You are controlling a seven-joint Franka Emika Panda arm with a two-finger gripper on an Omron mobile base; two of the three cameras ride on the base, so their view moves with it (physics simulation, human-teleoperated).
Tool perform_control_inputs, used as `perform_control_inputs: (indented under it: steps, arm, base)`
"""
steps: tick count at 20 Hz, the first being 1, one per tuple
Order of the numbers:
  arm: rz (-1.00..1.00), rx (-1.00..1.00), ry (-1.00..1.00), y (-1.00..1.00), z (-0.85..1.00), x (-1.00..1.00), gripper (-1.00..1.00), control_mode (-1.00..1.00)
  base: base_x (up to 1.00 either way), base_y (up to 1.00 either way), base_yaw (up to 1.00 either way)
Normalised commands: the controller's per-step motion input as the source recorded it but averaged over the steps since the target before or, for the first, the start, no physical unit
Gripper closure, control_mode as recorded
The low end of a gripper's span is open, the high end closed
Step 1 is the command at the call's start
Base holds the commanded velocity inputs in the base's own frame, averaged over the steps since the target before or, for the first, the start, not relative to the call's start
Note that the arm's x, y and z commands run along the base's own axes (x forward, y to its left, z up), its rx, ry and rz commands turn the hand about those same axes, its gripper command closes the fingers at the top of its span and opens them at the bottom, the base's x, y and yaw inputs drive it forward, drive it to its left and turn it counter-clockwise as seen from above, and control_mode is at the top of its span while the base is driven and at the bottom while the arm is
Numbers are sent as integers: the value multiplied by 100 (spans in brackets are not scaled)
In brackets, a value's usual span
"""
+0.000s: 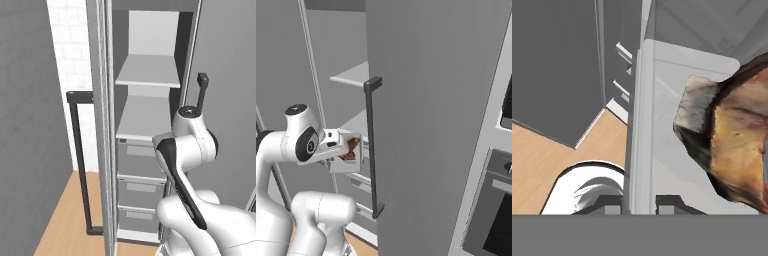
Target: Take the meat container that has the steak and place it on the second highest rack of the freezer. Then take the vegetable container that has the garlic and lemon wedge and place it on the highest rack of the freezer.
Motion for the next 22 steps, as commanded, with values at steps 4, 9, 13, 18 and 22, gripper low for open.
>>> perform_control_inputs:
  steps: [4,9,13,18,22]
  arm:
    - [0,0,0,0,0,0,100,100]
    - [0,0,0,0,0,0,100,100]
    - [0,0,0,0,0,0,100,100]
    - [0,0,0,0,0,0,100,100]
    - [0,0,0,0,0,0,100,100]
  base:
    - [1,40,0]
    - [30,11,0]
    - [0,0,0]
    - [0,0,0]
    - [0,0,0]
